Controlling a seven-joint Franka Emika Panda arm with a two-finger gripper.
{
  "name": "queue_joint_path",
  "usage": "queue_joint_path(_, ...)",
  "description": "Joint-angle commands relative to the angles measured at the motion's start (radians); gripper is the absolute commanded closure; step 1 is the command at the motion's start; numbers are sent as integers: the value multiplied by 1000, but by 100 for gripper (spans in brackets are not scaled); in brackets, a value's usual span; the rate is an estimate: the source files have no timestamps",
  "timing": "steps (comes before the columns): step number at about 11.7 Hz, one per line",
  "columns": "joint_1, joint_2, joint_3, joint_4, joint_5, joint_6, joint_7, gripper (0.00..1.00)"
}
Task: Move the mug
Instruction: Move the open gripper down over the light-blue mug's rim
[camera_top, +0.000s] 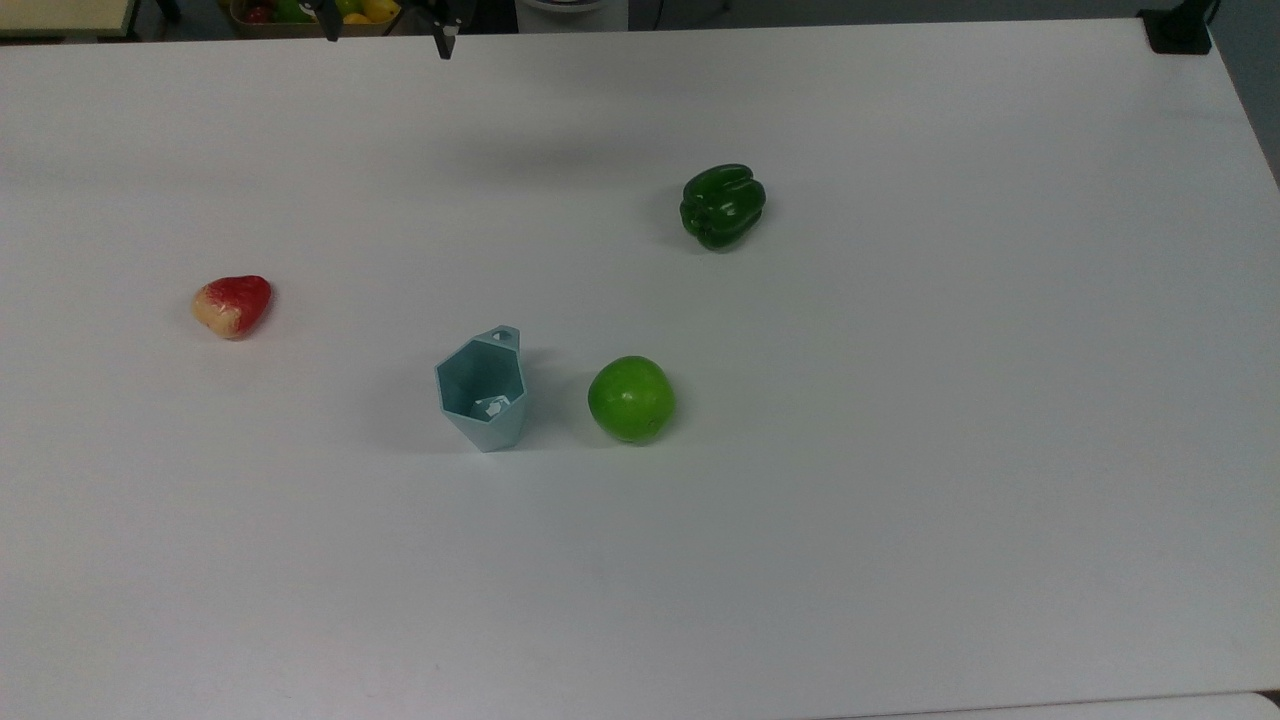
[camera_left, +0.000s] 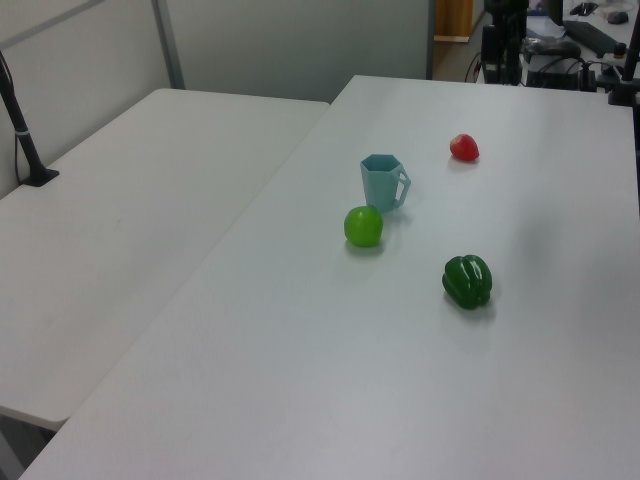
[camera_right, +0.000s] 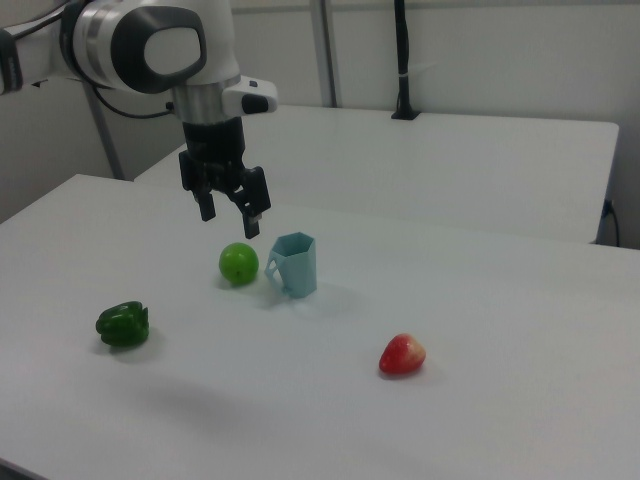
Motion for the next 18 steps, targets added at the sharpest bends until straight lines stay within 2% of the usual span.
queue_joint_path(1, -4, -4, 0, 0, -4, 19, -15, 0)
queue_joint_path(6, -19, 7, -2, 21, 12, 24, -13, 0)
queue_joint_path(9, -19, 31, -2, 24, 10, 111, -9, 0)
queue_joint_path(11, -15, 106, 0, 90, 12, 115, -6, 0)
queue_joint_path(13, -13, 136, 10, 86, 13, 160, -18, 0)
queue_joint_path(18, 1, 224, 29, 81, 16, 179, -176, 0)
